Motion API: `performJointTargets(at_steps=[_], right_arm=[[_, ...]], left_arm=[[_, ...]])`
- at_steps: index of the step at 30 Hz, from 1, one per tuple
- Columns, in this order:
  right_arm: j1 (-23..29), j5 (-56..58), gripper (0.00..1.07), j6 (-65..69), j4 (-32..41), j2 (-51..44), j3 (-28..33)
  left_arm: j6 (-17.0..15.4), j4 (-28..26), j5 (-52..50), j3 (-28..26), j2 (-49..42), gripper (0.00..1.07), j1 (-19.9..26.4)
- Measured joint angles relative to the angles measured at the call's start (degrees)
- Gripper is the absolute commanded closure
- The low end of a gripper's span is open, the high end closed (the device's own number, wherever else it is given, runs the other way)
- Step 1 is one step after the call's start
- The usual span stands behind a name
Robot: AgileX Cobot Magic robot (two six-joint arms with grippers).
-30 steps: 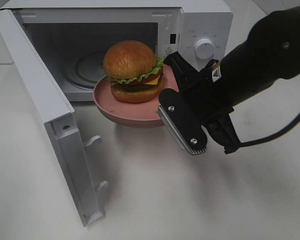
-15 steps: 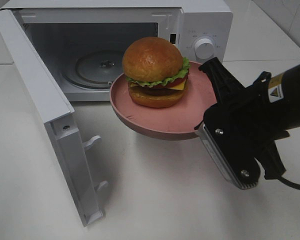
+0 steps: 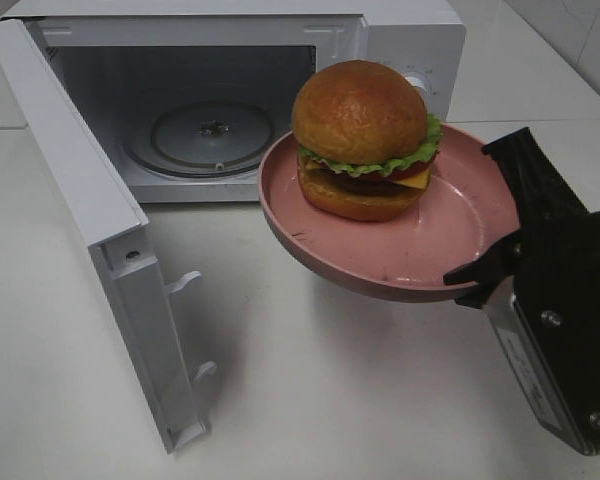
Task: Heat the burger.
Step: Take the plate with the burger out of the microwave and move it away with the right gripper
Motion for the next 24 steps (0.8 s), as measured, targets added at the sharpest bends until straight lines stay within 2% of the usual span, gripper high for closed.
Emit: performJointTargets(at_steps=[13,24], right_arm=[[0.00,5.96,1.07,8.48,-6.47,-11.97,5.44],[0.00,11.17,1.06,28.93,-20.34,-15.41,6.13]], left_arm=[[0.00,0.00,0.00,0.00,0.00,0.03,0.00],[0.00,0.00,0.00,0.00,0.00,0.03,0.00]])
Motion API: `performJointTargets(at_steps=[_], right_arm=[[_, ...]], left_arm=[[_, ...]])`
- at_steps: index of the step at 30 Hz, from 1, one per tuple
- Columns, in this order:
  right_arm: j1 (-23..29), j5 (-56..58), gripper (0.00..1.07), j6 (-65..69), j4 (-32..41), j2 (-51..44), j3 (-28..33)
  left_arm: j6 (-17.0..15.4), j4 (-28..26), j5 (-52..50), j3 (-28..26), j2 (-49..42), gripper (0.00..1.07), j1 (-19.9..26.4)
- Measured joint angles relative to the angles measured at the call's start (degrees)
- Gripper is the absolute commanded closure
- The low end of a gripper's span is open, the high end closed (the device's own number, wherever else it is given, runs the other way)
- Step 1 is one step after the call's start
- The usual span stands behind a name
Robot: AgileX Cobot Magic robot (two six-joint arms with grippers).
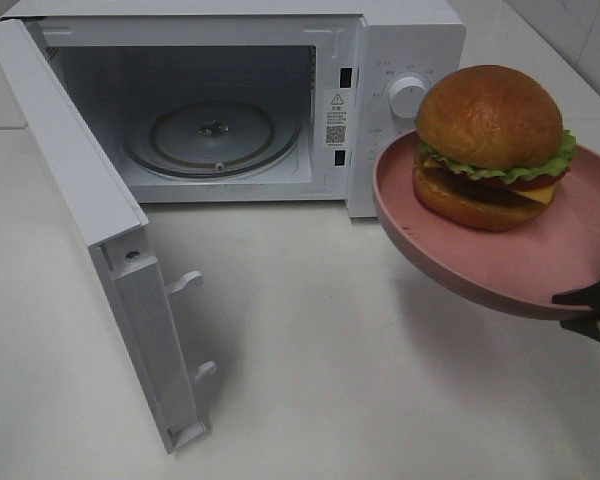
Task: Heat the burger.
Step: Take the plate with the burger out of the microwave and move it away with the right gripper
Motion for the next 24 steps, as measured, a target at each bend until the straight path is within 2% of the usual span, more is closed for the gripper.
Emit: performJointTargets(at_steps=[7,17,24], right_arm=[[0.00,3.72,1.06,14.04,-10.31,-0.06,0.00],[0.00,12.66,1.06,22.52,-14.78,-0.06,0.00],[0.00,17.19,1.06,34.72,-18.56,-0.06,0.00]], left_arm=[[0.00,0.00,0.00,0.00,0.00,0.03,0.00],[0.00,0.00,0.00,0.00,0.00,0.03,0.00],[0.00,0.00,0.00,0.00,0.00,0.03,0.00]])
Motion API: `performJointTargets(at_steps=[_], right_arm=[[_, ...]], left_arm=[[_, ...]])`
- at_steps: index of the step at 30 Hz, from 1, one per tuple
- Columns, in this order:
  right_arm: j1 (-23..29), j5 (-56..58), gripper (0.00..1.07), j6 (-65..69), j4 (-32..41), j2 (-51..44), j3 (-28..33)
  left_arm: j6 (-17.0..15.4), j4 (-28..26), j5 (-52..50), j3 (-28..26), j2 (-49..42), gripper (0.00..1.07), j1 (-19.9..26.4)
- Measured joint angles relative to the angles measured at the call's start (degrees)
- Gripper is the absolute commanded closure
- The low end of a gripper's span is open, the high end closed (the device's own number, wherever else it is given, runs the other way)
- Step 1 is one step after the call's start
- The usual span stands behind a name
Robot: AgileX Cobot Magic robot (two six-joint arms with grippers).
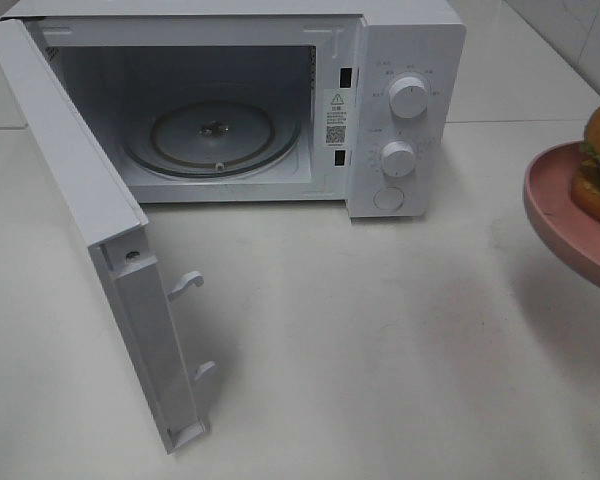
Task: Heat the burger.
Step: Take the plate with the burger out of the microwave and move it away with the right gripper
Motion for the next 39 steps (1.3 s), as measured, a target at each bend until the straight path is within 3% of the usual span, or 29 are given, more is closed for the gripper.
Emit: performJointTargets(at_steps=[15,20,26,39], right_arm=[[0.00,8.19,1.06,25.15,-7.05,6.42,0.00],[0.00,8.14,1.06,37.87,-8.14,13.12,-0.11],[0.00,8.02,1.06,43.54,-8.59,17.07,-0.92],[0.00,8.77,1.06,67.90,-11.46,34.15,-6.59]], left_arm=[[0.00,0.00,0.00,0.00,0.00,0.03,0.00],[0.00,0.00,0.00,0.00,0.00,0.03,0.00],[0.00,0.00,0.00,0.00,0.00,0.03,0.00],[0.00,0.00,0.00,0.00,0.00,0.03,0.00]])
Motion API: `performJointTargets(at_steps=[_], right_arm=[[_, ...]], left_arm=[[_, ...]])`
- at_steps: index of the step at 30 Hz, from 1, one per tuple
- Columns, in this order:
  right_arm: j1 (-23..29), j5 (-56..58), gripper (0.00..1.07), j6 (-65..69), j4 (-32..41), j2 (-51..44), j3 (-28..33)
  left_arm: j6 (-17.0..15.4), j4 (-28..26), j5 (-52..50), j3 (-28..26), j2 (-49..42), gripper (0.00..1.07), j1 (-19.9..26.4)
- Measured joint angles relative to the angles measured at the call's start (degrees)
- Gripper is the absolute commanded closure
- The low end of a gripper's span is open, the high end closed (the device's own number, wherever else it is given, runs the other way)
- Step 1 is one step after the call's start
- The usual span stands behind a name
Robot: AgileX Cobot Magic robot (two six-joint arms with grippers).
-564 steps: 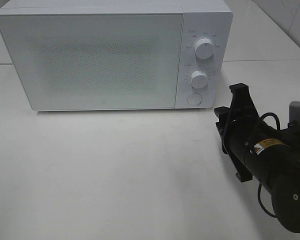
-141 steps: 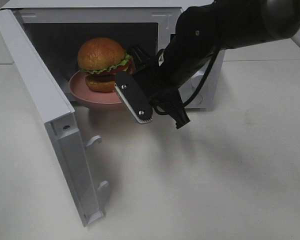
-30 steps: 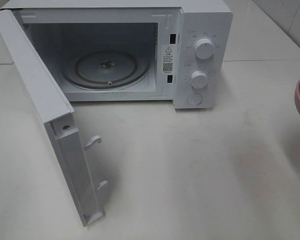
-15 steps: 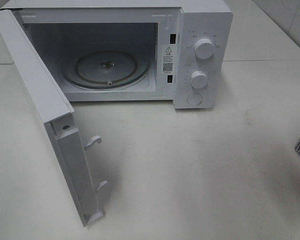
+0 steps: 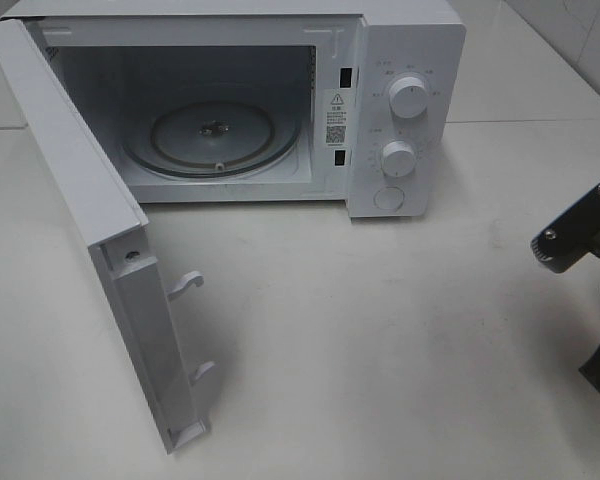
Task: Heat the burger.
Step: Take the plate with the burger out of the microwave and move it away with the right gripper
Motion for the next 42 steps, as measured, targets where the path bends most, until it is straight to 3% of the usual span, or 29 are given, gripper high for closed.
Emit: performJointTargets(at_steps=[17,31,42], right_arm=[[0.00,-0.86,1.05,18.22,-3.78,17.82,-5.33],[-0.29,-3.78,1.01,25.78,-7.10,30.31,-12.15],[-2.52,-5.33,0.98,27.85,-7.39,35.12,-13.35]], left_arm=[[0.00,0.00,0.00,0.00,0.00,0.03,0.00],[0.00,0.00,0.00,0.00,0.00,0.03,0.00],[0.00,0.00,0.00,0.00,0.00,0.03,0.00]])
